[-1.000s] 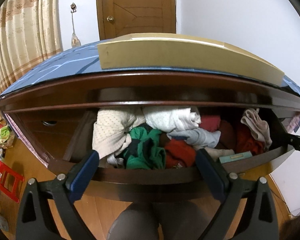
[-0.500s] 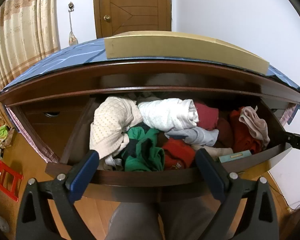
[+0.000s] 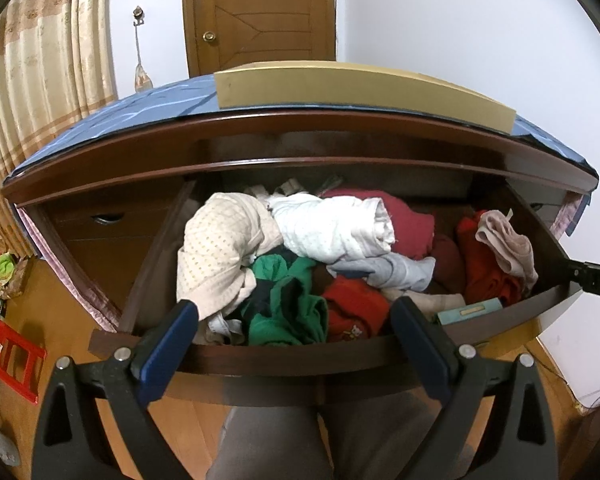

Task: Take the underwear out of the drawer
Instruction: 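Move both tools over the open drawer toward the clothes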

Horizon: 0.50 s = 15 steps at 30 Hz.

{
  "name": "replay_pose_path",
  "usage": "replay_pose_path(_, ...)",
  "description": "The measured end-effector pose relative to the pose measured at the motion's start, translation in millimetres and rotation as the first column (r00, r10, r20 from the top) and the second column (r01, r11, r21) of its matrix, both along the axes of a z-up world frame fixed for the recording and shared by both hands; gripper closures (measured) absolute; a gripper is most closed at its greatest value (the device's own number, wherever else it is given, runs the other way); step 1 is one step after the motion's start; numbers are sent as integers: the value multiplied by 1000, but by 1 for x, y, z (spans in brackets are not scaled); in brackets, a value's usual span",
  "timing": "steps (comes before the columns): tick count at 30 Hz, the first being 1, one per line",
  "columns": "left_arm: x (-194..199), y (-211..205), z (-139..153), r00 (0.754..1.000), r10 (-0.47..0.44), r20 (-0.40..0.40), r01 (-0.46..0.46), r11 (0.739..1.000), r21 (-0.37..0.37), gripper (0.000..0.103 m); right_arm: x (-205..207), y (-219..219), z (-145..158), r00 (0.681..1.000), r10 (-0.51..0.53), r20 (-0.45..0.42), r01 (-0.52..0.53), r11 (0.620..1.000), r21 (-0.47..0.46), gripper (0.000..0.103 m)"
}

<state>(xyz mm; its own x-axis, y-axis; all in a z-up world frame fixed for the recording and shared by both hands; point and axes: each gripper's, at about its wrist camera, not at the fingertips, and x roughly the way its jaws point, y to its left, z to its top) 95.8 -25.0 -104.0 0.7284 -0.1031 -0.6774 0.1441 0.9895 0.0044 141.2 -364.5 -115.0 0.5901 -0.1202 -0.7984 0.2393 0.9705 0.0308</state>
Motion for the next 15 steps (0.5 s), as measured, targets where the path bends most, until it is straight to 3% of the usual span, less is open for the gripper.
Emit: replay_pose_path(15,19,-4,0,1000,2,-7,-2,1000,19,5,-18,0,-6,1000,5,-28,-4,999,49,17)
